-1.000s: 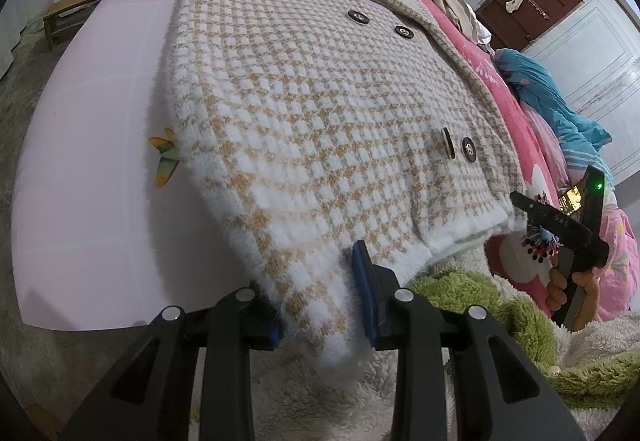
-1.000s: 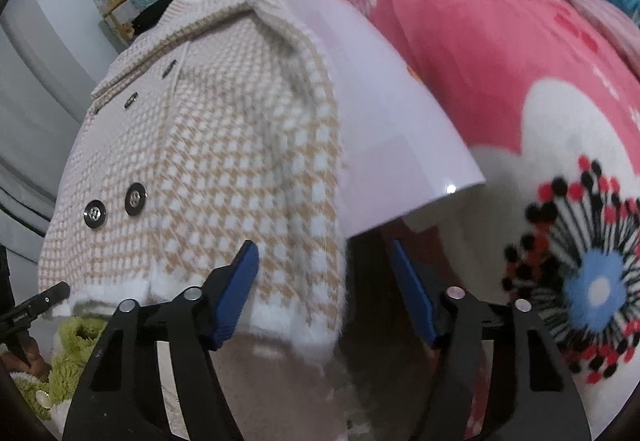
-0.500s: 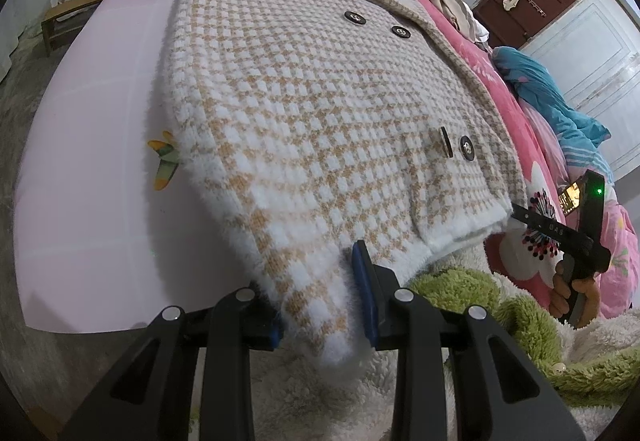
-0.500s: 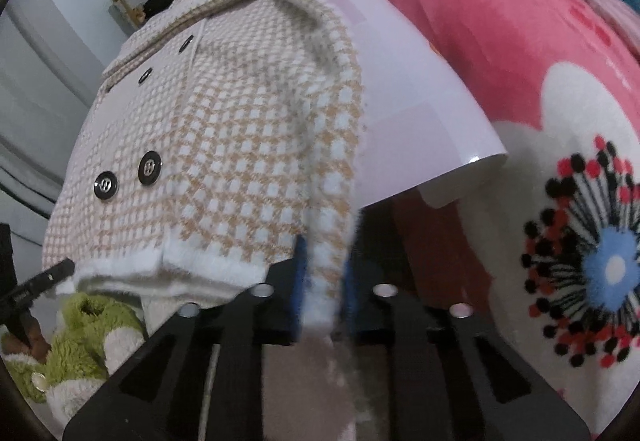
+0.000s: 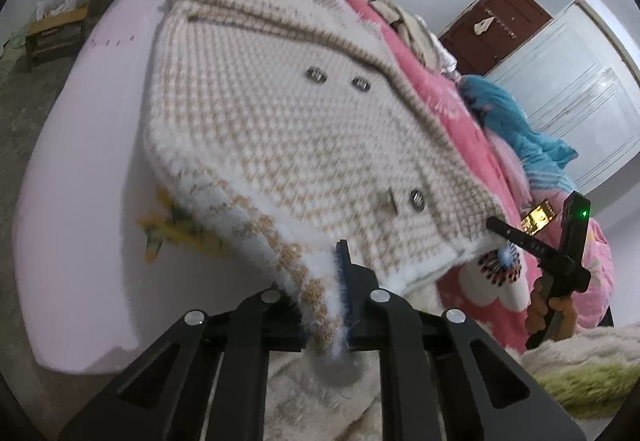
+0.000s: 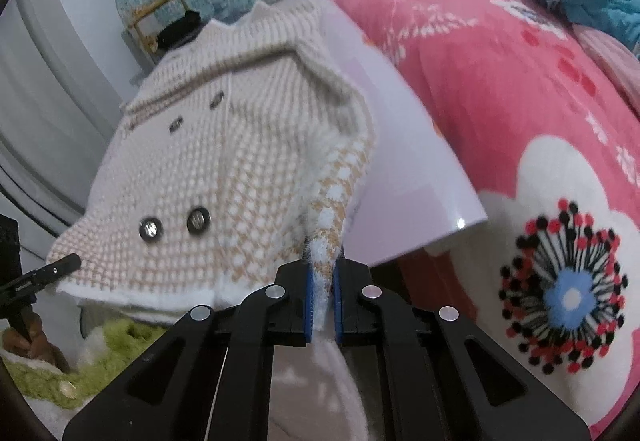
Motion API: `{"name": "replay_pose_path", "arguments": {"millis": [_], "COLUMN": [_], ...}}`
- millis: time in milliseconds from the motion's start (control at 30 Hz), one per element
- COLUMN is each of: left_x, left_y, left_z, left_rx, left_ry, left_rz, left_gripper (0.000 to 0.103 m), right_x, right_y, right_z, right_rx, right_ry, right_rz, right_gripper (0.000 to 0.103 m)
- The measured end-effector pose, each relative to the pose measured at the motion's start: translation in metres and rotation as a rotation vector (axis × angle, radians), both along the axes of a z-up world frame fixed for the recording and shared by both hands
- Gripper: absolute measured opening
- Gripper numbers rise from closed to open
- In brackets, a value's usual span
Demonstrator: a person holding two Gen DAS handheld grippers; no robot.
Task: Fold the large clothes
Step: 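Close both grippers on the coat hem, then fold the held hem up over the coat toward the collar, then open both grippers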
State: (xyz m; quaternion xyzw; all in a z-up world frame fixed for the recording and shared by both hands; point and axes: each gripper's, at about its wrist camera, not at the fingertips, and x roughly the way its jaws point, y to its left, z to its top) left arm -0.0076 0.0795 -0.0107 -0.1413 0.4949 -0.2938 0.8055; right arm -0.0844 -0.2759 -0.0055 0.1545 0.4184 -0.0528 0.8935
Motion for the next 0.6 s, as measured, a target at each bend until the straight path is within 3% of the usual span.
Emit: {"name": "replay_pose_path", "arguments": {"millis": [333,600], "left_x": [0.042,0.081], "left_y": [0.001,0.011], "left_z": [0.031,0.046], "left_rx": [-0.052,-0.034], "left_ry": [-0.063,-0.105], "left_rz": [0.02,0.081], "left_gripper": [0.009,0.009], "right_x": [0.034,0.09], "right_y": [-0.008,-0.013], "right_z": [0.032,0.051], "right_rx": [0.044,0.054], "right_ry": [-0.101,-0.176], "right_rz": [-0.008,0.016], "right_gripper": [0.006,0.006]}}
